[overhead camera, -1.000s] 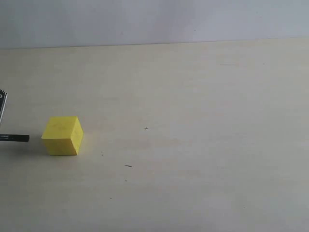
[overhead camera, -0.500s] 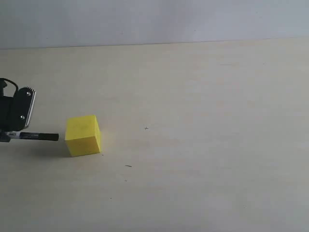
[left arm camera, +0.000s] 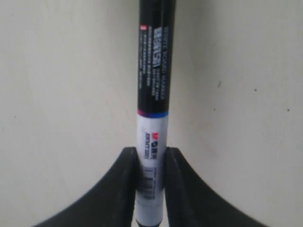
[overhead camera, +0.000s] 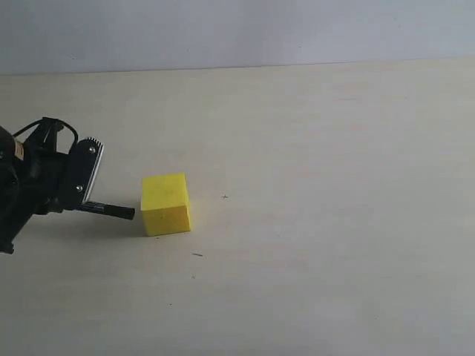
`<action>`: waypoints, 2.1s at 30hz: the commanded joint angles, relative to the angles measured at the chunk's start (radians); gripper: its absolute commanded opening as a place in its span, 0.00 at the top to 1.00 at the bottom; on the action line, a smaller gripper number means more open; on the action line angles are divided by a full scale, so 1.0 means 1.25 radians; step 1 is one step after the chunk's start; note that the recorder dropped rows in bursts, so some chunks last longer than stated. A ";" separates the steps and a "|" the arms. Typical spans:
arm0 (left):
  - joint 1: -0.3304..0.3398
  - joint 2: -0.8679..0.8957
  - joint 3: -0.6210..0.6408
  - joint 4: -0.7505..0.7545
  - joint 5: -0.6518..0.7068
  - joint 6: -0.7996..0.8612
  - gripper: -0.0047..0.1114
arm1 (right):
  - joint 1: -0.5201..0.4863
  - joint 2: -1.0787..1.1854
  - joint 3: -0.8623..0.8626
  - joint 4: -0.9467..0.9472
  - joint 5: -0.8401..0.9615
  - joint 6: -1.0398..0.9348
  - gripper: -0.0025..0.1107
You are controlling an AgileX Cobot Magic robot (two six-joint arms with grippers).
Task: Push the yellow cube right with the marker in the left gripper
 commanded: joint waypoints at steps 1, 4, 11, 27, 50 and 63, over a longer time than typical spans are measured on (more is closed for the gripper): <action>0.036 0.002 -0.005 0.061 0.037 -0.085 0.96 | -0.004 -0.005 0.004 -0.004 0.000 -0.003 0.98; 0.050 0.002 -0.005 0.069 0.019 -0.086 0.96 | -0.004 -0.005 0.004 -0.004 0.000 -0.003 0.98; -0.102 0.037 -0.025 0.009 -0.072 -0.104 0.96 | -0.004 -0.005 0.004 -0.004 -0.002 -0.003 0.98; -0.070 0.034 -0.042 0.023 0.008 -0.147 0.96 | -0.004 -0.005 0.004 -0.004 -0.002 -0.003 0.98; -0.190 0.034 -0.042 0.014 0.015 -0.150 0.96 | -0.004 -0.005 0.004 -0.004 -0.002 -0.003 0.98; -0.188 0.036 -0.051 0.135 0.072 -0.489 0.96 | -0.004 -0.005 0.004 -0.004 -0.002 -0.003 0.98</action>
